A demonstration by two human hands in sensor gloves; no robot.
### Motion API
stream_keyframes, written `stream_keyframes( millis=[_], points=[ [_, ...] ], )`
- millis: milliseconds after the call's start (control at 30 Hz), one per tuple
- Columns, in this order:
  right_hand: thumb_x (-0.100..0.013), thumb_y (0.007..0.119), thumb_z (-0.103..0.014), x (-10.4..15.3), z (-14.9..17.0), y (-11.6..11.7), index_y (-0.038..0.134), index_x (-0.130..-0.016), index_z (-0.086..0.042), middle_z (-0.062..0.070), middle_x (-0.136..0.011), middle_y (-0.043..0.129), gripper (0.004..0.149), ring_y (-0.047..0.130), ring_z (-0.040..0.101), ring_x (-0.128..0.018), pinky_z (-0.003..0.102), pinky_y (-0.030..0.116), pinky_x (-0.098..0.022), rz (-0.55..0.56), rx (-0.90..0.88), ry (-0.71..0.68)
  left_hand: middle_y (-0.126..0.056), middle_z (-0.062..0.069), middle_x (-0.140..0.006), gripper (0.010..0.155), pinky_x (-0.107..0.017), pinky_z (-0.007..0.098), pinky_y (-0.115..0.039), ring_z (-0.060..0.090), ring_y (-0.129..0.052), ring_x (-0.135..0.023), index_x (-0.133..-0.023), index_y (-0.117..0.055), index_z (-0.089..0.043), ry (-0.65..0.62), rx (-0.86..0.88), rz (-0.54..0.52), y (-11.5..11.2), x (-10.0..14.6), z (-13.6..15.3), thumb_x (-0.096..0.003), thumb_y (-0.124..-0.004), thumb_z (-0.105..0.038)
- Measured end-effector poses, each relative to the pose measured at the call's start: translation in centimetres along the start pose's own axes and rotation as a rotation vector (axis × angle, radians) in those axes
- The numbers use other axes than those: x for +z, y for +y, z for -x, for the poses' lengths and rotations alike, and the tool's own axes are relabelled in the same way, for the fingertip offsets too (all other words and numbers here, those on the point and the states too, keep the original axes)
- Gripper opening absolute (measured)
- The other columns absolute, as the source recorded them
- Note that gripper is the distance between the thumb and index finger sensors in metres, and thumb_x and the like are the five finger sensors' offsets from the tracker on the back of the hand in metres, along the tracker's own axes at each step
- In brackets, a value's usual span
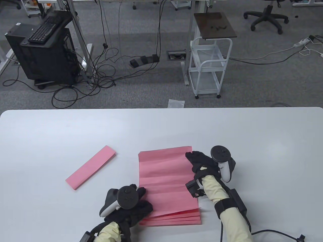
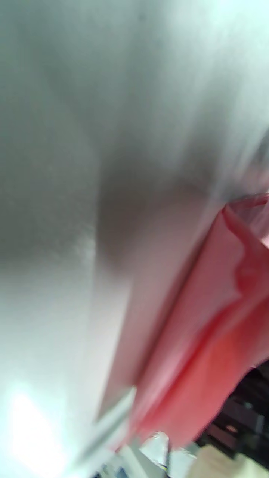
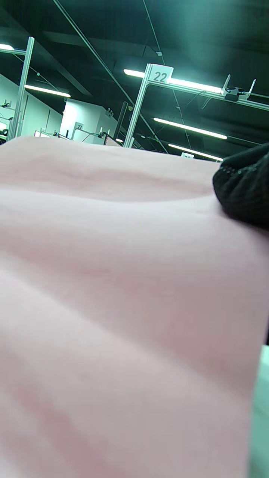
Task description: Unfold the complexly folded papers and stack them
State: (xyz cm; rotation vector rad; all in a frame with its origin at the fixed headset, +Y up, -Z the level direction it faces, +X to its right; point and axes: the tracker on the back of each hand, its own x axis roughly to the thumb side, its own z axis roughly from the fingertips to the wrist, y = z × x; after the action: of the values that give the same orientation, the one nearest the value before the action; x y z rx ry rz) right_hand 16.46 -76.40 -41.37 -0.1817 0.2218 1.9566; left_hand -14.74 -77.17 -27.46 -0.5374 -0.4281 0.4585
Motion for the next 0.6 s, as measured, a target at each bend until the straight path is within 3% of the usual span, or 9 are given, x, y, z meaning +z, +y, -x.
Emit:
stream_keyframes(
  millis=[133, 267, 367, 400, 467, 533, 600],
  points=[
    [-0.05, 0.074, -0.036, 0.0, 0.1, 0.2, 0.087, -0.073, -0.006, 0.007, -0.055, 0.096, 0.04, 0.086, 0.03, -0.072, 0.062, 0.04, -0.072, 0.007, -0.003, 0.003, -0.001, 0.009, -0.119, 0.067, -0.066, 0.06, 0.004, 0.043, 0.005, -0.104, -0.113, -0.027, -0.026, 0.029, -0.059, 0.06, -1.2, -0.9, -0.4, -0.0594, -0.064, -0.04],
    [-0.05, 0.074, -0.035, 0.0, 0.1, 0.4, 0.087, -0.075, -0.006, 0.007, -0.057, 0.097, 0.04, 0.086, 0.031, -0.073, 0.062, 0.04, -0.072, 0.011, -0.003, 0.001, 0.015, 0.004, -0.112, 0.082, -0.064, 0.06, 0.008, 0.04, 0.015, -0.101, -0.111, -0.005, -0.028, 0.088, -0.082, 0.119, -2.2, -1.7, 0.6, -0.0574, -0.062, -0.056],
    [-0.051, 0.072, -0.034, 0.3, 0.0, 0.3, 0.081, -0.086, -0.008, 0.011, -0.075, 0.094, 0.044, 0.077, 0.035, -0.084, 0.063, 0.035, -0.073, -0.017, -0.023, -0.003, 0.028, -0.004, -0.105, 0.087, -0.062, 0.057, 0.014, 0.032, 0.027, -0.096, -0.104, 0.008, -0.035, 0.157, -0.152, 0.221, -2.6, -2.1, 1.6, -0.0537, -0.056, -0.066],
    [-0.052, 0.07, -0.033, 0.5, -0.2, 0.2, 0.069, -0.097, -0.012, 0.013, -0.092, 0.082, 0.049, 0.066, 0.037, -0.093, 0.062, 0.03, -0.074, -0.022, -0.022, -0.011, 0.028, -0.005, -0.105, 0.087, -0.062, 0.057, 0.014, 0.032, 0.028, -0.096, -0.104, 0.008, -0.035, 0.153, -0.146, 0.216, -2.7, -2.1, 1.6, -0.0538, -0.055, -0.067],
    [-0.053, 0.07, -0.033, 1.4, -1.0, 0.2, 0.032, -0.109, -0.023, 0.007, -0.116, 0.036, 0.069, 0.02, 0.033, -0.108, 0.061, 0.009, -0.073, -0.02, 0.039, -0.082, 0.029, -0.005, -0.104, 0.087, -0.062, 0.057, 0.015, 0.03, 0.028, -0.096, -0.104, 0.009, -0.036, 0.163, -0.143, 0.22, -2.7, -2.2, 1.7, -0.0532, -0.055, -0.067],
    [-0.052, 0.072, -0.036, 2.7, -1.7, 0.7, 0.013, -0.106, -0.032, -0.004, -0.116, 0.006, 0.08, -0.008, 0.021, -0.103, 0.054, -0.006, -0.07, -0.07, 0.19, -0.208, 0.029, -0.006, -0.104, 0.087, -0.061, 0.056, 0.015, 0.03, 0.029, -0.095, -0.103, 0.01, -0.037, 0.162, -0.141, 0.223, -2.7, -2.2, 1.7, -0.0531, -0.055, -0.068],
    [-0.051, 0.072, -0.041, 5.1, -1.7, 2.3, 0.015, -0.104, -0.041, -0.014, -0.113, -0.003, 0.079, -0.016, 0.013, -0.1, 0.051, -0.012, -0.067, -0.19, 0.481, -0.354, 0.03, -0.007, -0.103, 0.087, -0.061, 0.056, 0.016, 0.029, 0.03, -0.095, -0.103, 0.011, -0.037, 0.165, -0.143, 0.229, -2.7, -2.2, 1.7, -0.0529, -0.054, -0.068]
  ],
)
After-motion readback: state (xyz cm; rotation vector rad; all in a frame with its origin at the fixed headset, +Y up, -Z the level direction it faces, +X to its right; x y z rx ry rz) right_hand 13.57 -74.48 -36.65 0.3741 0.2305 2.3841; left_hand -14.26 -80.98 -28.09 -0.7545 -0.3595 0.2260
